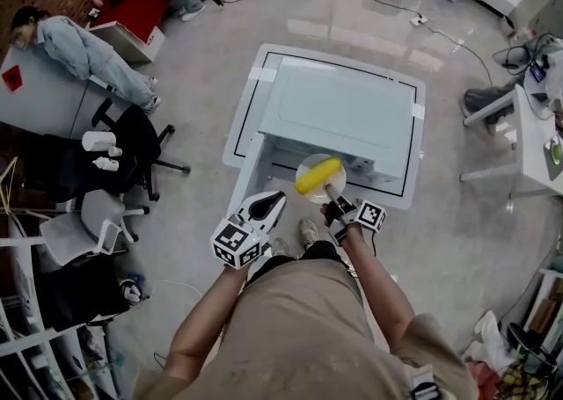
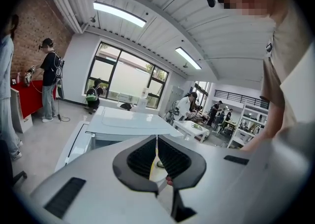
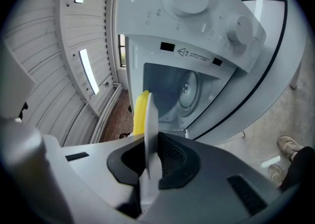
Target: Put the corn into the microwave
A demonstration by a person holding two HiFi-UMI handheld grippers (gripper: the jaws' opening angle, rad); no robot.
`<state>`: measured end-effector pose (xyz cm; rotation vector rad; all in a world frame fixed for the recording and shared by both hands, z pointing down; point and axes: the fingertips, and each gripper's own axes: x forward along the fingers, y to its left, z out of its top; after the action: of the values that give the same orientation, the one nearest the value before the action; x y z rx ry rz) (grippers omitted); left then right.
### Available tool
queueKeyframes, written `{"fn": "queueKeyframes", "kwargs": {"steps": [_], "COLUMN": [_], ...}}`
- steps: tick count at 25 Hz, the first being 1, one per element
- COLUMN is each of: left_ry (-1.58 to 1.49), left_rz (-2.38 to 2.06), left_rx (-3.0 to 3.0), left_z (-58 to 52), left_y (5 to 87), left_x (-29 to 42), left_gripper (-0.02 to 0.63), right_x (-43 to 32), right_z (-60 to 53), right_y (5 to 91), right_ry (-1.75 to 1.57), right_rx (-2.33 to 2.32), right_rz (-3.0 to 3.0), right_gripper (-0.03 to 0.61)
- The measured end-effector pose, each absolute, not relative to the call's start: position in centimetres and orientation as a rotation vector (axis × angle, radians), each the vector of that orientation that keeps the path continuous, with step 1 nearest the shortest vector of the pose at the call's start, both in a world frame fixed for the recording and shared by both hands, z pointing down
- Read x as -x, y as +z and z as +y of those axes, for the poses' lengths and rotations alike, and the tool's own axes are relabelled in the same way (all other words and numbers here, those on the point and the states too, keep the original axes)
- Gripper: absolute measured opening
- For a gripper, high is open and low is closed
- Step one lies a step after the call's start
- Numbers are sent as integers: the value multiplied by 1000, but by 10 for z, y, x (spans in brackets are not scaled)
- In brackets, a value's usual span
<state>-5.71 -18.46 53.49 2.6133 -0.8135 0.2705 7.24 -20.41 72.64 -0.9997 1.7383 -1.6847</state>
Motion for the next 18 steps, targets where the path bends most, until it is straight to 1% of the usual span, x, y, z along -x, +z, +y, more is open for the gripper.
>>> {"fn": "queueKeyframes", "kwargs": {"steps": [7, 18], "left_ry": [307, 359], "left_rz": [-831, -897], "left_rx": [-2585, -2552], "left_z": [-200, -225], "left_y": [552, 575], "left_x": [49, 38], "left_gripper": [2, 2], "right_x": [-78, -81], "right_z": [-231, -263], "right_y": [763, 811], "right_ry": [-1694, -1745], "right_rx": [1044, 1094], "right_rz": [1738, 1577], "right_gripper": [28, 28]}}
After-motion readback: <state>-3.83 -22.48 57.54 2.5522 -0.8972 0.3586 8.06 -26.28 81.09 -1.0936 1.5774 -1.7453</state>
